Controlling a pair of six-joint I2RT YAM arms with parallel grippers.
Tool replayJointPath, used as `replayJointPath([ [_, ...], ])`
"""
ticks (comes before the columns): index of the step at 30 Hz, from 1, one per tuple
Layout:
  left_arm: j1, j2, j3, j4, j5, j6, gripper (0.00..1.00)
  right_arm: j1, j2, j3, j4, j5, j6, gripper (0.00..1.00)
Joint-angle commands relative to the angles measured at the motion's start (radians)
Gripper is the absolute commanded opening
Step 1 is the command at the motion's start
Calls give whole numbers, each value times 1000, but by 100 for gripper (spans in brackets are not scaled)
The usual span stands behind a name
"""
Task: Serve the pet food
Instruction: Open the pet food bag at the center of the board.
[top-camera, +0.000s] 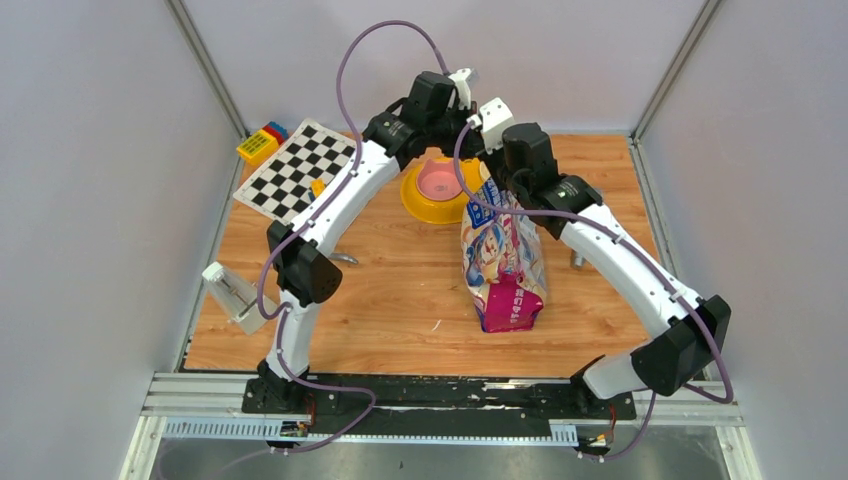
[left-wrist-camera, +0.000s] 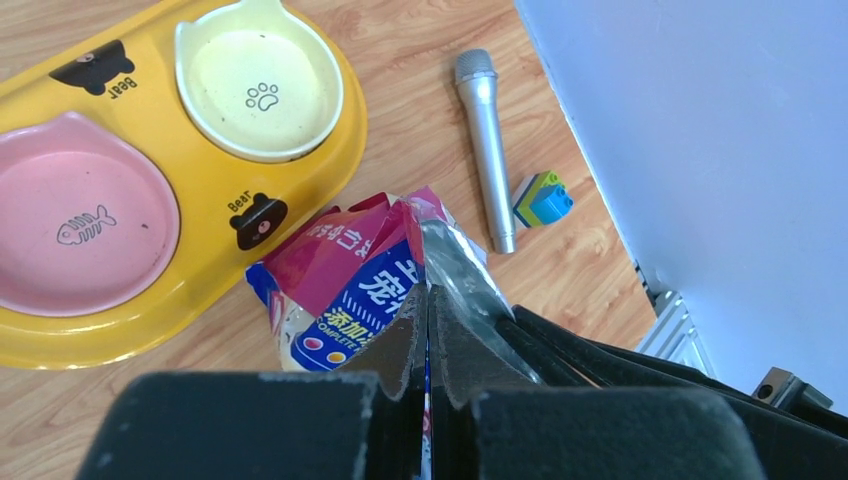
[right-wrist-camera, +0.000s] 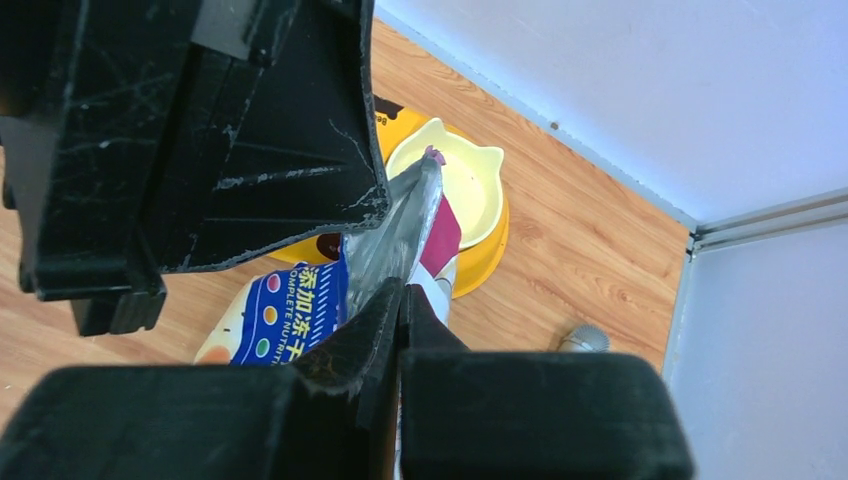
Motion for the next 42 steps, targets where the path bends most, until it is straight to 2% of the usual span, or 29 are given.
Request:
replayJointPath([
  [1,27,-13,18,-100,-132,58,0,-22,-76,-4,36,180,-86,0],
  [21,27,-48,69,-124,-196,78,0,-23,-98,27,77,231,-162,0],
  [25,27,-51,47,-110,-165,74,0,-24,-97,36,14,132,-91,0],
  [29,27,-43,21,-68,-54,48,0,-26,-79,51,-64,13,-6,0],
  [31,27,-39,11,-35,11,28,9,-26,-75,56,-79,-38,21,0],
  [32,27,-37,11,-17,59,23,20,-29,-75,59,-84,-59,33,0],
  [33,27,-33,12,-9,77,12,25,-34,-74,61,-92,-83,45,0],
  [34,28,-32,12,10,115,2,37,-41,-74,65,-100,-109,58,0],
  [36,29,-24,20,31,159,-11,48,-56,-73,62,-111,-158,85,0],
  [42,37,-10,29,78,238,-44,66,-83,-69,40,-122,-235,120,0],
])
